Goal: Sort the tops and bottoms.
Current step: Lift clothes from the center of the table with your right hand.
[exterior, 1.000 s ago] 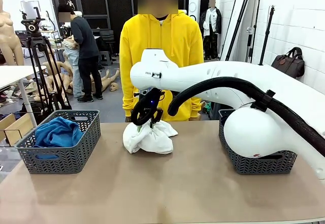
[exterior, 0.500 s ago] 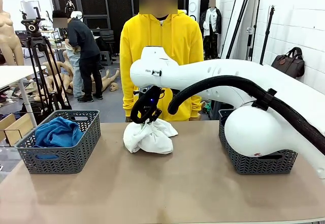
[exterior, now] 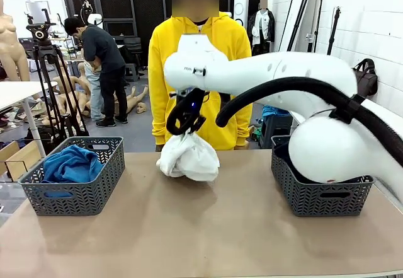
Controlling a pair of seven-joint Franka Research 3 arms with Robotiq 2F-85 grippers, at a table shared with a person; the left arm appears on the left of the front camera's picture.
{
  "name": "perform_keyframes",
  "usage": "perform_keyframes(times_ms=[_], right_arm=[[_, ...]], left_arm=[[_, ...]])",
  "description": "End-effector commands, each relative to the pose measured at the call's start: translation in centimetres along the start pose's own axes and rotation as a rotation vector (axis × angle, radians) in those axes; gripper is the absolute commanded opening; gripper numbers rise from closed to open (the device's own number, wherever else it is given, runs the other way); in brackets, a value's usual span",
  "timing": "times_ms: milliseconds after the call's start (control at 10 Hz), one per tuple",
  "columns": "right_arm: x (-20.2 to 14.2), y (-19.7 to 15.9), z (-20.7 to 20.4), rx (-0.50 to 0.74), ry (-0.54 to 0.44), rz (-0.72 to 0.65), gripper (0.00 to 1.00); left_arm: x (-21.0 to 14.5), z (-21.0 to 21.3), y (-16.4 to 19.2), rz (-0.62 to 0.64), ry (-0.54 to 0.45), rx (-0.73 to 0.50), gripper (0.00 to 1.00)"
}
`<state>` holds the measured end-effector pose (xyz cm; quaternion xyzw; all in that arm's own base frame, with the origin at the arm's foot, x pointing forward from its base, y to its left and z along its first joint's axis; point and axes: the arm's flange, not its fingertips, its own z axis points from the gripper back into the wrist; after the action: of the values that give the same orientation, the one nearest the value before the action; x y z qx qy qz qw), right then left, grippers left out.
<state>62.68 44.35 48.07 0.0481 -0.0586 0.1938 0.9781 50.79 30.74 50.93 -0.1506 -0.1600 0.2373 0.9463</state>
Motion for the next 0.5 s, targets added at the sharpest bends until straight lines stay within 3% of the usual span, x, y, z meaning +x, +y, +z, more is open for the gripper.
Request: perform_keyframes(times_ms=[0, 400], right_arm=[[-4.1, -0.1, 5.5, -0.139, -0.080, -0.025, 0.00], [-7.7, 1.3, 17.5, -0.272, -0.182, 0.038, 0.00]], left_arm=[[-0.1, 0.1, -0.1, 0.016, -0.007, 0.012, 1.00], [-0.1, 0.1, -0.1, 0.016, -0.007, 0.012, 1.00]])
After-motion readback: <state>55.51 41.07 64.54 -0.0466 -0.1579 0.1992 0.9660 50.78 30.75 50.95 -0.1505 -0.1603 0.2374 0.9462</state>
